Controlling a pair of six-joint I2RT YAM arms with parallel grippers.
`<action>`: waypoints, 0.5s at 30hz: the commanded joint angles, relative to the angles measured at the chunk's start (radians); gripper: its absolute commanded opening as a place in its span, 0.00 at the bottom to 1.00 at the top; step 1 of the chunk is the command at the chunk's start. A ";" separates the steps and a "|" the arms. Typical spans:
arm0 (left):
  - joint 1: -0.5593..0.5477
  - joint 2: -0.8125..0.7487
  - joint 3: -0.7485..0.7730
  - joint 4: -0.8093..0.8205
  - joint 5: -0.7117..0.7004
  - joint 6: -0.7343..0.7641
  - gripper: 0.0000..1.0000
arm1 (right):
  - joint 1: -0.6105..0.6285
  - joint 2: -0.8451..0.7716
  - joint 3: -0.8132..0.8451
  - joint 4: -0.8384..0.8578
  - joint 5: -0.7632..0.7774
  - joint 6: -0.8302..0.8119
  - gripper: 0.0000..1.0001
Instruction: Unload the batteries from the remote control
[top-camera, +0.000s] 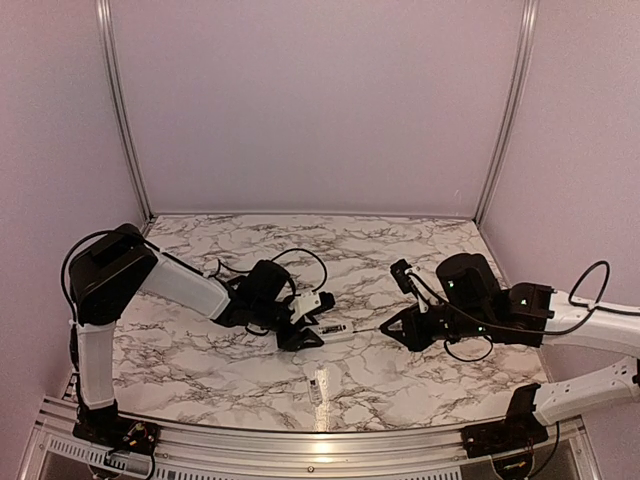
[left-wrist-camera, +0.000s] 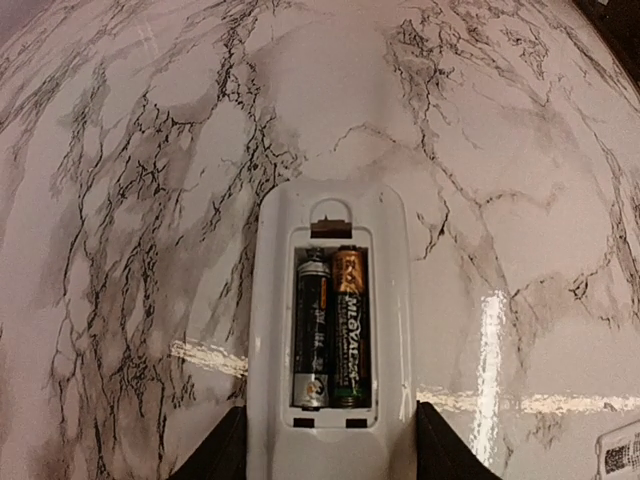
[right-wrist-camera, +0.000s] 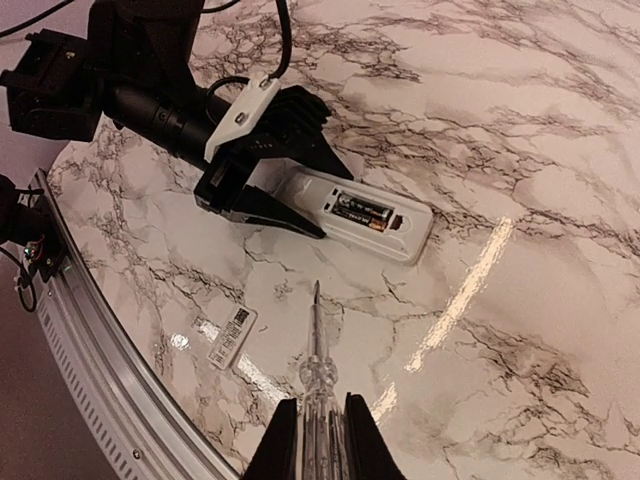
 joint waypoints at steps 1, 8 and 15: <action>-0.017 -0.082 -0.099 0.081 -0.051 -0.072 0.01 | -0.005 -0.011 0.008 0.013 0.024 0.019 0.00; -0.090 -0.167 -0.181 0.178 -0.263 -0.048 0.00 | -0.005 -0.001 0.035 -0.016 0.031 0.013 0.00; -0.150 -0.237 -0.195 0.162 -0.378 -0.033 0.00 | -0.005 0.016 0.039 -0.022 0.024 -0.022 0.00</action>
